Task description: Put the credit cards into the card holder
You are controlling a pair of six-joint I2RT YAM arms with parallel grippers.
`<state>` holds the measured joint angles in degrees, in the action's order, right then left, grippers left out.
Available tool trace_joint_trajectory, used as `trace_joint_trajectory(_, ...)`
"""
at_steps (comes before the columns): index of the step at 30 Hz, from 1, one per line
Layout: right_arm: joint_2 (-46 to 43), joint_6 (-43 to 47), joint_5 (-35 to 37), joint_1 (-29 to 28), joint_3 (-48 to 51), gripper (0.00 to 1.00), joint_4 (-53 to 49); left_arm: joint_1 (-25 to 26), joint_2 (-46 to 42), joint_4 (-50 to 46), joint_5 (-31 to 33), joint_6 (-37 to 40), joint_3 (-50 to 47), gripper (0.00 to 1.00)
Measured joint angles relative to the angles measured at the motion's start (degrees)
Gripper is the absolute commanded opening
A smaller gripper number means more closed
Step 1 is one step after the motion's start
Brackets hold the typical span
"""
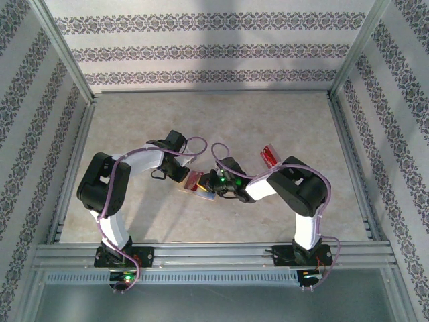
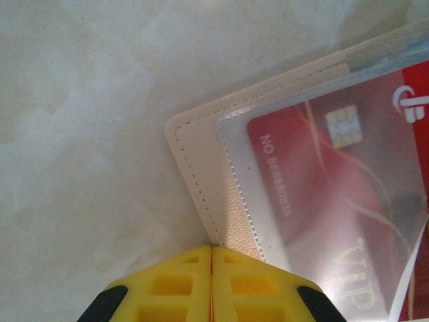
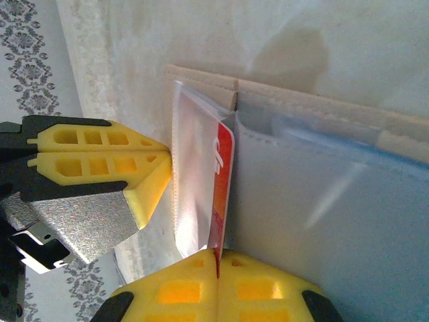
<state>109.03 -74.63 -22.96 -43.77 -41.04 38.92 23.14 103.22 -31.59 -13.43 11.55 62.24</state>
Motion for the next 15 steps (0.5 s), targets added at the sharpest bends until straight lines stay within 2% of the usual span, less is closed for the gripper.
trace_joint_trajectory(15, 1.7, 0.0, -0.1, -0.6, -2.3, 0.07, -1.2, 0.0, 0.0, 0.0, 0.2, 0.0, 0.0, 0.08)
